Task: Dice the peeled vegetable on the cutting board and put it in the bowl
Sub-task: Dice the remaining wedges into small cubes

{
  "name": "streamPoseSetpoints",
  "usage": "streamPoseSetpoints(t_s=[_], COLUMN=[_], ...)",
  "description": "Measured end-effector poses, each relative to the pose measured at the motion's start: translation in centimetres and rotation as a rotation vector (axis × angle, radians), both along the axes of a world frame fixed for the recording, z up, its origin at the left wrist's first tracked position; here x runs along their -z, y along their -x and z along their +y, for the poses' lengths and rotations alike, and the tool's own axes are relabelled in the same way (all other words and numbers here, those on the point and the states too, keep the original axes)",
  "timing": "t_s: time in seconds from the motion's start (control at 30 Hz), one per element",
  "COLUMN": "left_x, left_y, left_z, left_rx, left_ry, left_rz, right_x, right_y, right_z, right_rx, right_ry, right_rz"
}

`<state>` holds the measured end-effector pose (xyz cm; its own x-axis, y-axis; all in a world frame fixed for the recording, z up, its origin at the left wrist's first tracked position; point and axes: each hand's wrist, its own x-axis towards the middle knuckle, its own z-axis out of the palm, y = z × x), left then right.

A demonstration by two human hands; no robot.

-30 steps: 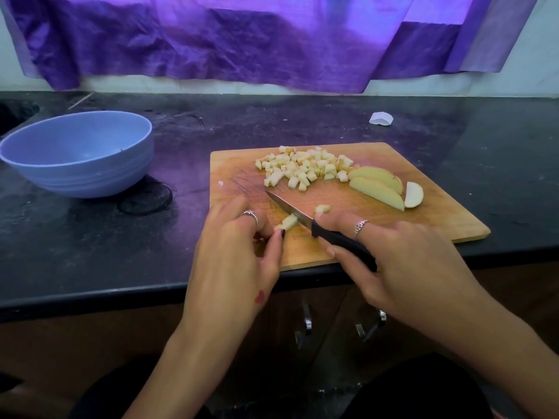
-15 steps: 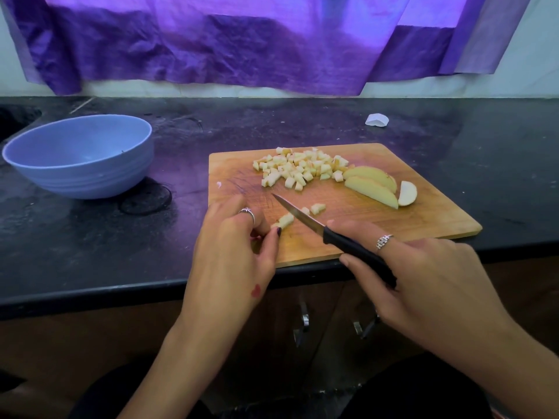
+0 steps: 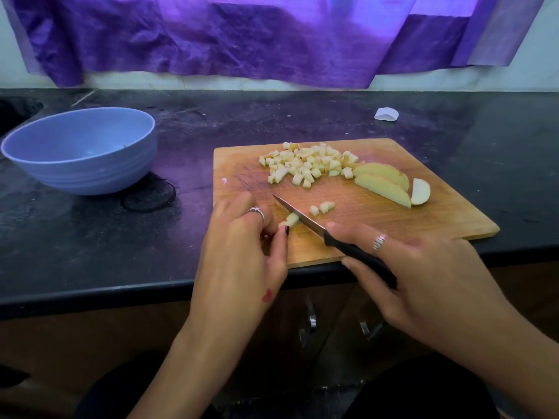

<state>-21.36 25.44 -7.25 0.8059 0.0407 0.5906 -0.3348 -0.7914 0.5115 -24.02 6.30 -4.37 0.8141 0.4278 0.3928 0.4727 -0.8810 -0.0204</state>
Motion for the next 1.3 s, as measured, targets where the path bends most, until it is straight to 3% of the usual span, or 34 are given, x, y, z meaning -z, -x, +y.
streamPoseSetpoints(t_s=[0.27,0.87,1.3], left_x=[0.1,0.0,0.0], left_y=[0.0,0.0,0.1], left_z=[0.1,0.1,0.1], left_rx=[0.017,0.013,0.049], left_ry=[0.01,0.008,0.05], left_rz=[0.013,0.012,-0.007], right_x=[-0.4,-0.2,-0.3], right_y=[1.3,0.0,1.9], right_z=[-0.6,1.1,0.9], right_rx=[0.054,0.018,0.035], right_ry=[-0.083,0.03,-0.064], right_rz=[-0.045,-0.015,0.004])
